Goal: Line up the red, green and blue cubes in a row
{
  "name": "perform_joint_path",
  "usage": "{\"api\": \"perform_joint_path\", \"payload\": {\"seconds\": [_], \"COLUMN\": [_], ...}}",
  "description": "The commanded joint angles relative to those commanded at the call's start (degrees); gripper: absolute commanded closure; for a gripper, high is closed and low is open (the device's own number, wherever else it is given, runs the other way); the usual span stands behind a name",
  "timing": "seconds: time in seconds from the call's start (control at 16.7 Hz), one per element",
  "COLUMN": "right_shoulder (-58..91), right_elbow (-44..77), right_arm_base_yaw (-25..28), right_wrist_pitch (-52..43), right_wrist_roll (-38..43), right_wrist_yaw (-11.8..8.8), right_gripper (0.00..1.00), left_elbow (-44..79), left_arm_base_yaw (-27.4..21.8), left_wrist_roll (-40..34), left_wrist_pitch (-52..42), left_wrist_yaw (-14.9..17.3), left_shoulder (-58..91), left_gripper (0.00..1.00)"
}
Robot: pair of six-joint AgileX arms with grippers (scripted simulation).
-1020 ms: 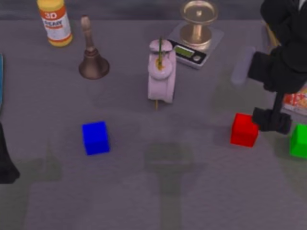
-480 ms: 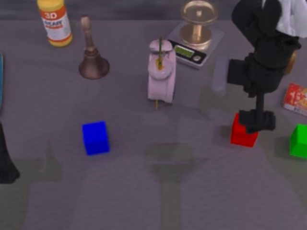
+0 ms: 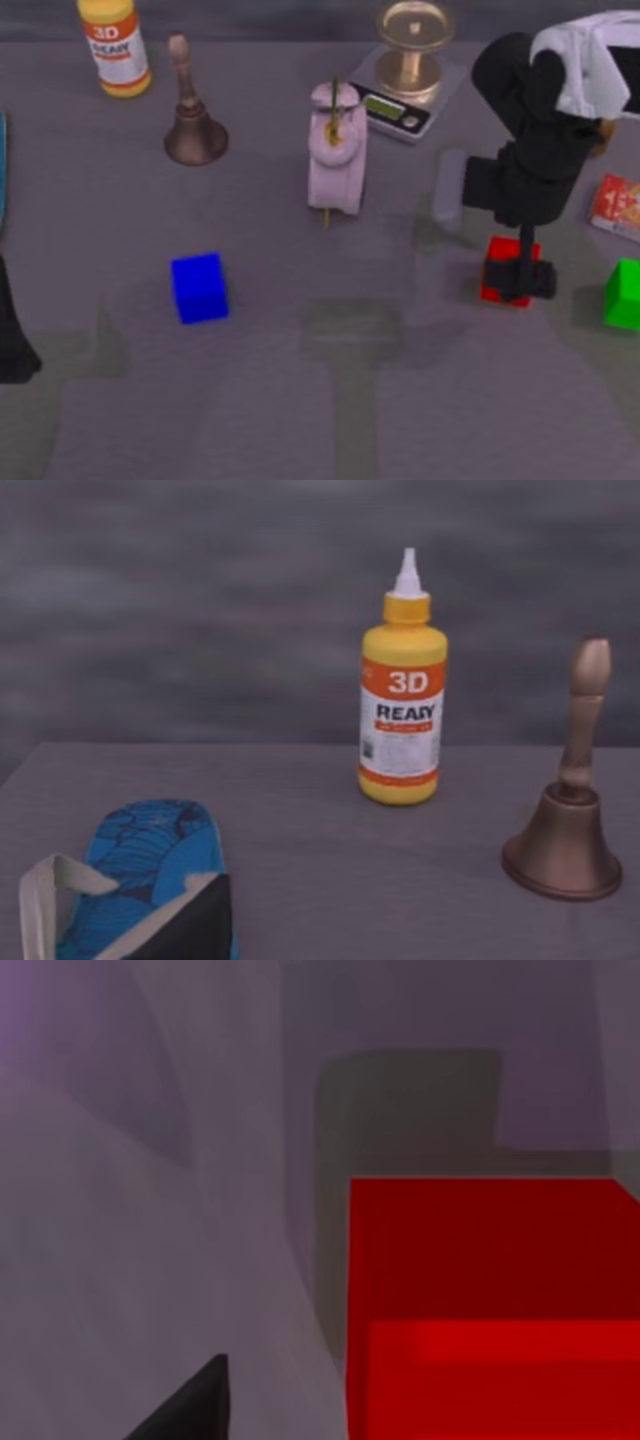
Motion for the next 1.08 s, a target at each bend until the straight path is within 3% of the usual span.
{"api": "perform_joint_path", "payload": {"seconds": [0.24,0.48,1.08], "right_shoulder": [3.14,3.40,3.40], "right_elbow": [-4.67,-4.99,-4.99], "right_arm_base_yaw": [0.11,0.11,0.11], "right_wrist_pitch": [7.65,8.10,8.10], "right_wrist_roll": [0.10,0.10,0.10], "right_wrist_yaw": [0.03,0.03,0.03], "right_gripper": [0.00,0.00,0.75], "left_elbow": [0.00,0.00,0.00], "left_arm_base_yaw": [0.00,0.00,0.00], "left_wrist_roll": [0.00,0.00,0.00], "left_wrist_pitch": [0.00,0.00,0.00], "left_wrist_yaw": [0.00,0.00,0.00], "left_shoulder": [0.00,0.00,0.00], "left_gripper": [0.00,0.00,0.00]}}
